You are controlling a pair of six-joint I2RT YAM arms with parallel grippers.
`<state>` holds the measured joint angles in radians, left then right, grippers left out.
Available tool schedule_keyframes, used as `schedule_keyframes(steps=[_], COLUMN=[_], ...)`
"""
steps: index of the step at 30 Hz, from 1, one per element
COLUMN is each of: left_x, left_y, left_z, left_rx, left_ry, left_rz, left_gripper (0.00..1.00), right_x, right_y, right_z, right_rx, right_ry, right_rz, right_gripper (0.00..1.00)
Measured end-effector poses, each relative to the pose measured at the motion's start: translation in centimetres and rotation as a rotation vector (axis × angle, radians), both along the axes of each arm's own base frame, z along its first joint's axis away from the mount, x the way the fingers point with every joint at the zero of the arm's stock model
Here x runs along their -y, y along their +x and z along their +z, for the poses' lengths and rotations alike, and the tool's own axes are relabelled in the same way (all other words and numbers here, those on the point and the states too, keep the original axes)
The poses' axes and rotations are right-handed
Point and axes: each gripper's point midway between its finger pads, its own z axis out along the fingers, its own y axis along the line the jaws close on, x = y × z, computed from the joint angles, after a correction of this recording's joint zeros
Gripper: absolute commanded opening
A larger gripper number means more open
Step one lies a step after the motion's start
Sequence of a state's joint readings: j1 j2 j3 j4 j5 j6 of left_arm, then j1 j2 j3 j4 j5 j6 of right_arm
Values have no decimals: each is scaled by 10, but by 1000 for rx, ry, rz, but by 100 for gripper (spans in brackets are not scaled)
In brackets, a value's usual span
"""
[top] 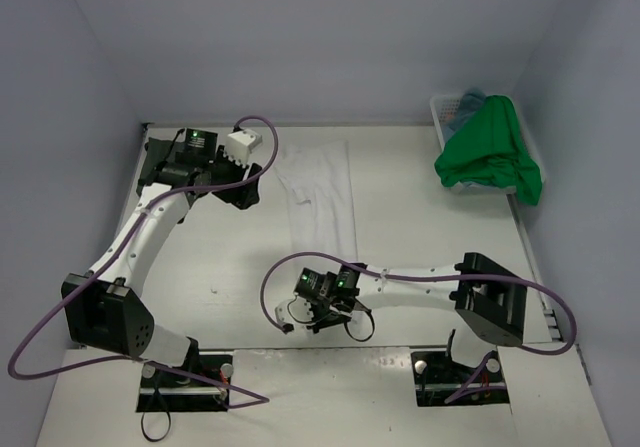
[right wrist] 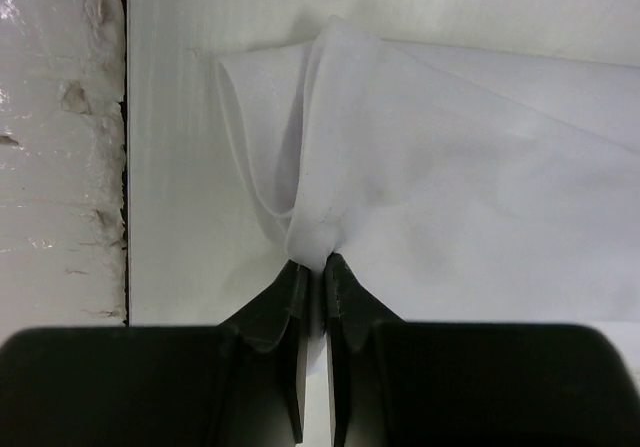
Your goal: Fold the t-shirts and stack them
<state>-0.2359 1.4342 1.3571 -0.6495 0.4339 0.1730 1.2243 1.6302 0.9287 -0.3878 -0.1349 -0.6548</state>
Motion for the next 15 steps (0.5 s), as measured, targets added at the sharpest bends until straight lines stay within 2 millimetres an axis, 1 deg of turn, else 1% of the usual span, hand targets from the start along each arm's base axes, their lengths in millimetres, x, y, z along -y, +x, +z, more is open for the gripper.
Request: schedule_keyframes(steps=[2, 4, 6, 10, 15], left_x=[-1, -1, -3, -5, -6], left_y=[1, 1, 1, 2, 1], left_z=[1, 1, -1, -2, 0], left_rx=[1, 1, 0, -3, -3], left_ry=[-6, -9, -13, -15, -25], left_rz=[3, 5, 7, 16, 21], left_gripper=[58, 58, 58, 58, 58], right_x=[-4, -12, -20, -27, -22], right_y=[5, 13, 26, 61, 113], right_z=[10, 23, 38, 62, 84], right_rx=[12, 33, 61, 108, 156], right_ry=[17, 53, 93, 154, 197], right_rz=[-4, -9, -21, -72, -143], right_gripper=[0, 0, 0, 0, 0])
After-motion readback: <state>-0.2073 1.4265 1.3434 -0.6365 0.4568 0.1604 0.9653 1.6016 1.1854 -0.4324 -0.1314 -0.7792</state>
